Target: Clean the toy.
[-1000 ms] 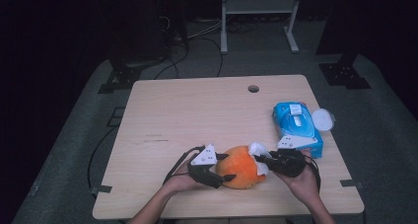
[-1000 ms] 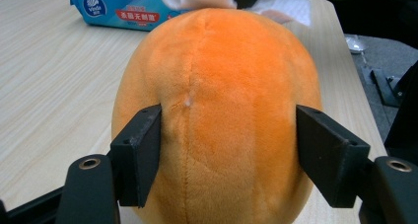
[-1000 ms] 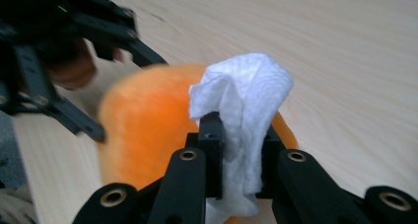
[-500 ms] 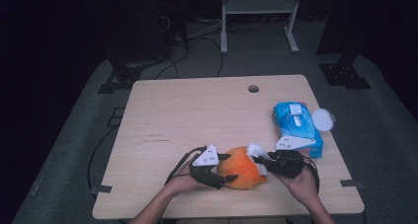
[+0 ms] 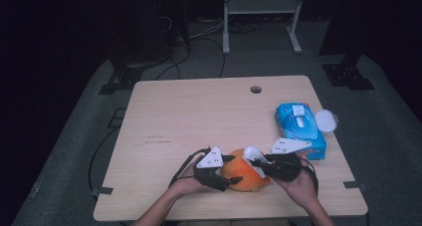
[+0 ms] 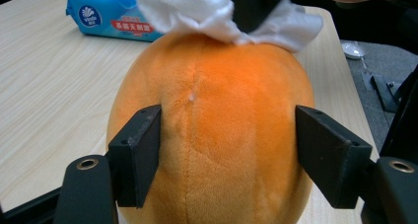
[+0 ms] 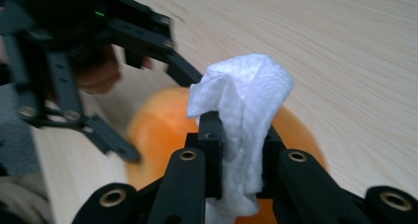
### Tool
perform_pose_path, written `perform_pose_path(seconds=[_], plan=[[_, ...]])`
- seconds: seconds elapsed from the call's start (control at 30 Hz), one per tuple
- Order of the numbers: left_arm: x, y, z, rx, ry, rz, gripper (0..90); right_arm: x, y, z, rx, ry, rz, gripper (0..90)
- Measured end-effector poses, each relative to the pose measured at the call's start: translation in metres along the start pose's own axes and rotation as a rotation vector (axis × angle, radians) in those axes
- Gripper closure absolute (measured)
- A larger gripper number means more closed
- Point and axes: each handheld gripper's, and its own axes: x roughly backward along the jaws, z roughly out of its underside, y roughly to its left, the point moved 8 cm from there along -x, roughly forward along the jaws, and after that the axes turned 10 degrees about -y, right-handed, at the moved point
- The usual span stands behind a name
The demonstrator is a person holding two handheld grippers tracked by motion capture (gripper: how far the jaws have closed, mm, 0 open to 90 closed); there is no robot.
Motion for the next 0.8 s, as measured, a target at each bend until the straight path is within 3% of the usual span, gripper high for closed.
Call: perform_pose_path(seconds=[0.1,0.13,0.23,0.3,0.37,0.5,0.53,0.6,0.67,0.77,0.8], plan=[[0.000,0.001,0.000,0.003,-0.001,-0.001,28.8,0.003,-0.008,0.004,-0.012,0.004,0.020,78.7],[-0.001,0.000,-0.001,0.000,-0.001,0.000,28.6,0.006,-0.011,0.005,-0.042,0.002,0.022,79.0],[-0.005,-0.002,-0.003,-0.009,0.001,-0.009,28.3,0.005,-0.006,0.003,-0.030,-0.004,0.010,79.0],[-0.006,-0.003,-0.003,-0.019,0.006,-0.013,28.2,-0.003,0.011,-0.002,-0.006,-0.012,-0.044,78.9],[-0.005,-0.003,-0.002,-0.015,0.004,-0.012,28.3,-0.007,0.016,-0.002,0.021,-0.001,-0.042,78.9],[-0.003,-0.002,-0.001,-0.010,-0.003,-0.010,28.6,-0.004,0.007,-0.001,0.015,0.003,-0.017,78.9],[-0.003,-0.002,-0.002,-0.008,-0.005,-0.011,28.6,-0.001,-0.002,0.003,-0.008,0.009,0.003,79.0],[-0.005,-0.002,-0.003,-0.010,-0.004,-0.011,28.5,0.004,-0.009,0.004,-0.034,0.006,0.023,79.3],[-0.007,-0.004,-0.004,-0.015,0.001,-0.011,28.3,0.004,-0.005,0.003,-0.028,-0.003,0.021,79.5],[-0.009,-0.008,-0.006,-0.024,0.002,-0.011,28.2,-0.004,0.011,-0.001,-0.027,-0.015,-0.039,79.5],[-0.009,-0.008,-0.006,-0.030,0.007,-0.014,28.0,-0.008,0.017,-0.001,-0.008,-0.006,-0.047,79.4]])
